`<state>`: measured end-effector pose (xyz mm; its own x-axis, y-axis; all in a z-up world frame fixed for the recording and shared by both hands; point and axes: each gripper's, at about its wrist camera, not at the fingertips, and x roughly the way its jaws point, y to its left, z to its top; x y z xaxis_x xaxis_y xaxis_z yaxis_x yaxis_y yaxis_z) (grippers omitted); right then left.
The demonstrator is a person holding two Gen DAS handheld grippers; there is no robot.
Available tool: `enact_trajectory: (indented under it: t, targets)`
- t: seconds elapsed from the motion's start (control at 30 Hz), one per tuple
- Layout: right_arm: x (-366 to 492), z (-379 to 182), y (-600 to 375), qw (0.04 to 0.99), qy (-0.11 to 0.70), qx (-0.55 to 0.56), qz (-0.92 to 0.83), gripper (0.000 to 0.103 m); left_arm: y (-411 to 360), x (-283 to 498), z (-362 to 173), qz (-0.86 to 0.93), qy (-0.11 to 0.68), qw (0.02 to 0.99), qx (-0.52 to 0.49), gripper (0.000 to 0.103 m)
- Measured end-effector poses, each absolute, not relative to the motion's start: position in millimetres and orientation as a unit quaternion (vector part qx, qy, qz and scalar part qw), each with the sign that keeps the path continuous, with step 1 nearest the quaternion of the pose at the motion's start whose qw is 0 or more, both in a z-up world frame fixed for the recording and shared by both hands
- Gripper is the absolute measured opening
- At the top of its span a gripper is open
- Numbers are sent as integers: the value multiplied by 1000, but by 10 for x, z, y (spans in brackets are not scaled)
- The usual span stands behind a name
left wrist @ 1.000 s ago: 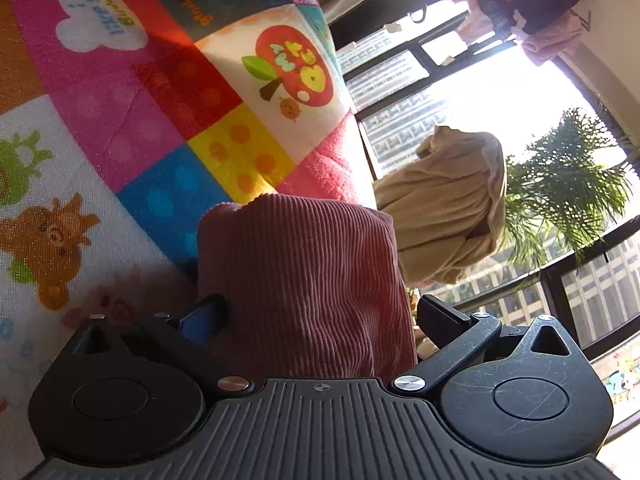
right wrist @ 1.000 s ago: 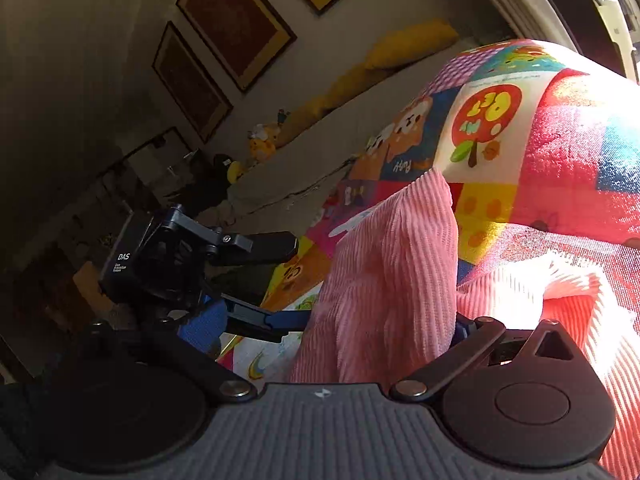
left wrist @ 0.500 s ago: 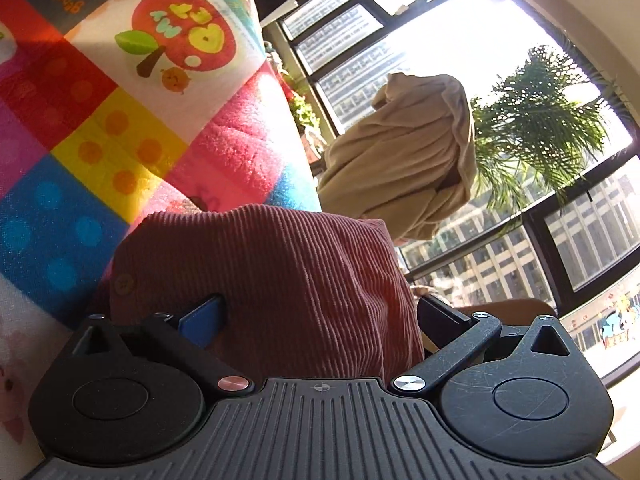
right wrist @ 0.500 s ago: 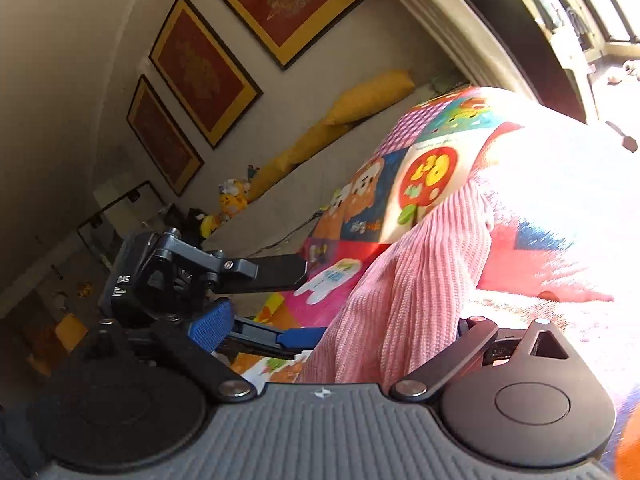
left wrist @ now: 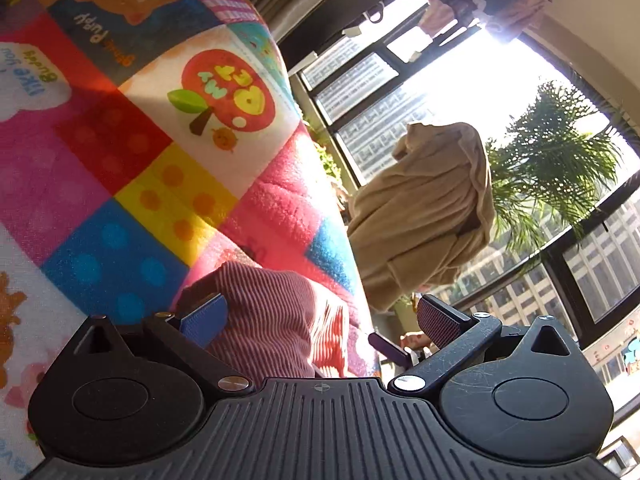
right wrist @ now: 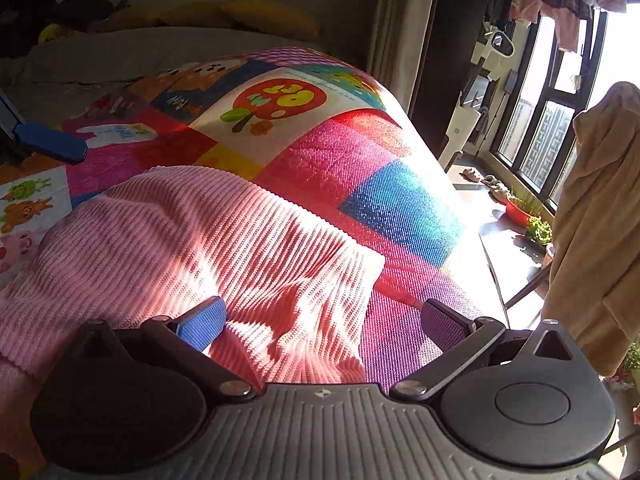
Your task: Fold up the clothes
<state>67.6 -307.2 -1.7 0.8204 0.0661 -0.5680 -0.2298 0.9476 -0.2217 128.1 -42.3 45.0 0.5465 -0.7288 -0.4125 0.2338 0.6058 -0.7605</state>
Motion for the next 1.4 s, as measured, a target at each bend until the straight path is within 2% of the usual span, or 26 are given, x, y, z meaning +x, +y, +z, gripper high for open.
enact_trajectory:
  t: [0.2,0.33,0.47,0.67,0.8,0.97,1.2,1.23,1.27,1.4]
  targets:
    - [743,-16,-2967,943,293,-136,81,103,-512,1357,-180,-289,439,753,-396,103]
    - [817,-2,-2786,942,298,-126,91,103,-524,1412,-87,-303,424,764,-379,103]
    - [942,41,-2394,935,302,-122,141,103,-150,1403,89,-289,390,787,-381,103]
    - [1019,77,-1572,929,246,-202,189,103,592,1165,161,-212,372,820,-380,103]
    - [801,293,-1555,936,185,-236,182,103,891,993,125,-198,357,816,-409,103]
    - [85,574,-1455,905,153,-216,333,103,1175,822,105,-187,330,813,-442,103]
    - [-252,-64,-620,848,134,-377,348,102,1409,569,277,-171,291,832,-440,103]
    - [-206,-99,-601,849,134,-385,337,97,1431,511,322,-165,287,840,-429,103]
    - [-135,-65,-635,857,134,-380,321,92,1452,443,354,-149,286,854,-409,103]
    - [385,395,-1163,917,197,-209,276,92,1479,234,422,-87,282,901,-317,103]
